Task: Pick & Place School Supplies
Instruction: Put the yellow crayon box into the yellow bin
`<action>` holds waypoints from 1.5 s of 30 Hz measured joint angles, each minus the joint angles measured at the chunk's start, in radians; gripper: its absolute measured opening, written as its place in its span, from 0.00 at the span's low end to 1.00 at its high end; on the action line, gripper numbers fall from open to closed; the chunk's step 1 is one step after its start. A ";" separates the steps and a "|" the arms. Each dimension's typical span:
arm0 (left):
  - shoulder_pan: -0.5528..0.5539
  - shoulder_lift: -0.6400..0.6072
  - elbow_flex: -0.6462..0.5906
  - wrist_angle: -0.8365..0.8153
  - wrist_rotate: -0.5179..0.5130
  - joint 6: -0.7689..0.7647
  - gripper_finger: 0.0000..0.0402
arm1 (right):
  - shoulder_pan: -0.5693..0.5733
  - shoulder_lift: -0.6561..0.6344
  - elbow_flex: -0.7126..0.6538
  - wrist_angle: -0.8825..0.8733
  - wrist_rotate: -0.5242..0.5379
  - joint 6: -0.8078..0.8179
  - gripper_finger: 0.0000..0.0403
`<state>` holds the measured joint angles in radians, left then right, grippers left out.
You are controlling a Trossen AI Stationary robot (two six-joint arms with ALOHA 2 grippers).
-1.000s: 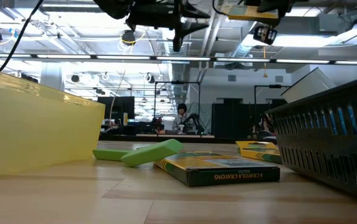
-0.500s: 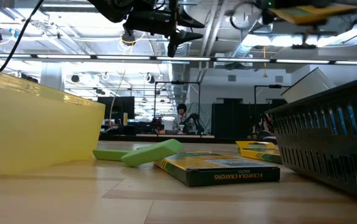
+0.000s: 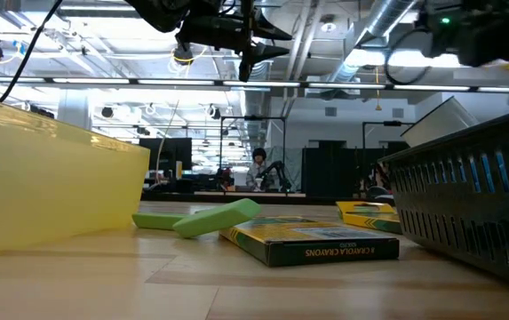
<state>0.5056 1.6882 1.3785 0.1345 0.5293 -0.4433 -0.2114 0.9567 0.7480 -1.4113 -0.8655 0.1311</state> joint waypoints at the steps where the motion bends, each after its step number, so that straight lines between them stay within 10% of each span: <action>1: 0.000 0.000 0.000 0.000 0.000 -0.001 0.30 | 0.019 -0.010 -0.017 0.000 0.000 0.013 0.05; 27: -0.002 0.000 0.000 0.000 -0.008 -0.034 0.28 | 0.442 -0.052 -0.136 0.311 -0.050 0.327 0.05; 45: -0.012 0.000 0.000 0.003 0.002 -0.030 0.28 | 0.209 0.169 -0.109 1.321 0.101 0.672 0.05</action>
<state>0.4940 1.6882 1.3785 0.1372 0.5316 -0.4732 -0.0025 1.1254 0.6394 -0.0906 -0.7649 0.8029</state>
